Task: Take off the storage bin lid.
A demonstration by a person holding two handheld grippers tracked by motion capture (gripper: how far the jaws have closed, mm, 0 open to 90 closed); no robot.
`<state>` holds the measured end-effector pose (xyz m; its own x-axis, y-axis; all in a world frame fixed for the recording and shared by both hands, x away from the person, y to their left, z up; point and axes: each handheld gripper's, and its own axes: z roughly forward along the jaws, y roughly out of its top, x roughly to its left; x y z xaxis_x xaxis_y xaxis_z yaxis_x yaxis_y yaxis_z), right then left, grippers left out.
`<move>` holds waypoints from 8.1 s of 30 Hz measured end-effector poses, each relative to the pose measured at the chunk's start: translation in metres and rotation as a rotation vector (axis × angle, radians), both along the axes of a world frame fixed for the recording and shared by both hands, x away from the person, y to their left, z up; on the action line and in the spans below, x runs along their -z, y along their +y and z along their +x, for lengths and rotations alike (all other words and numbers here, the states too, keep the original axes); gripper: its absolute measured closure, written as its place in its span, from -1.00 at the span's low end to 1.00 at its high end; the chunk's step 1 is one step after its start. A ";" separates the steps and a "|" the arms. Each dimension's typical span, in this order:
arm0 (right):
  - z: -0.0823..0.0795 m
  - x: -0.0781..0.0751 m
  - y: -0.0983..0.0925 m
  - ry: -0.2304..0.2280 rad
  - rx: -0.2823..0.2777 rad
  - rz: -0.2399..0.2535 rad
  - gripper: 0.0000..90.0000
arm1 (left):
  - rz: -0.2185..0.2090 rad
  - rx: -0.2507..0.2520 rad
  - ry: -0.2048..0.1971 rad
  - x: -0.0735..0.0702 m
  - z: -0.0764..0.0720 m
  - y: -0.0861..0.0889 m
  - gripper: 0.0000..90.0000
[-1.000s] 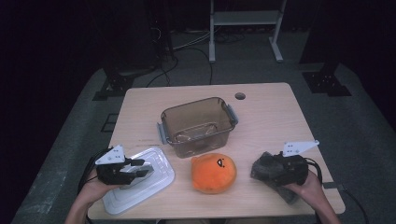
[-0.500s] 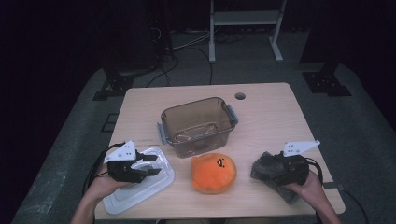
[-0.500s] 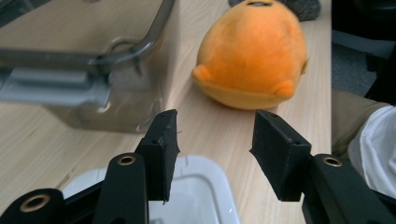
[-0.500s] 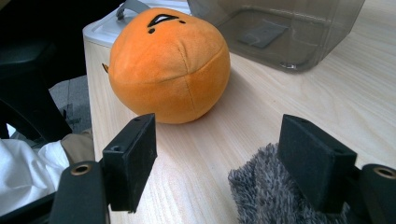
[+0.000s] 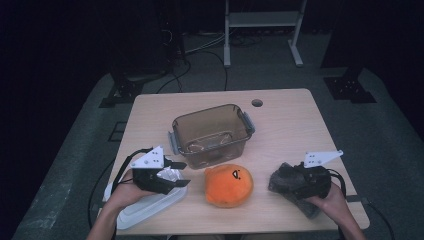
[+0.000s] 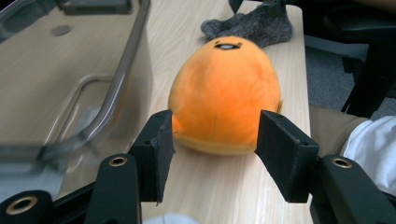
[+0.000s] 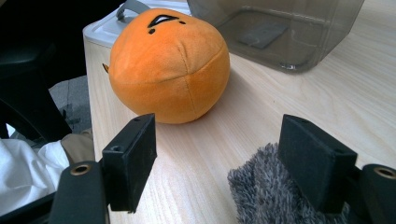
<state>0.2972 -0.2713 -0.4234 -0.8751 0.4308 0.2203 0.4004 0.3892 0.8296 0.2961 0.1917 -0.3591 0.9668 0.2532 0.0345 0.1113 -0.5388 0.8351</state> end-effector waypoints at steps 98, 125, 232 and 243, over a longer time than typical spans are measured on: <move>-0.002 0.005 -0.006 -0.004 0.006 -0.008 -0.42 | 0.031 0.103 0.090 0.038 0.024 -0.114 0.67; 0.000 0.007 -0.007 0.003 0.010 -0.002 -0.42 | -0.039 0.124 0.081 -0.039 0.021 -0.091 0.67; 0.003 0.012 -0.017 0.020 0.017 0.031 -0.42 | -0.031 -0.079 0.081 -0.057 0.167 -0.059 0.67; 0.002 0.011 -0.019 0.015 0.017 0.033 -0.42 | 0.027 -0.074 0.091 -0.042 0.173 -0.079 0.67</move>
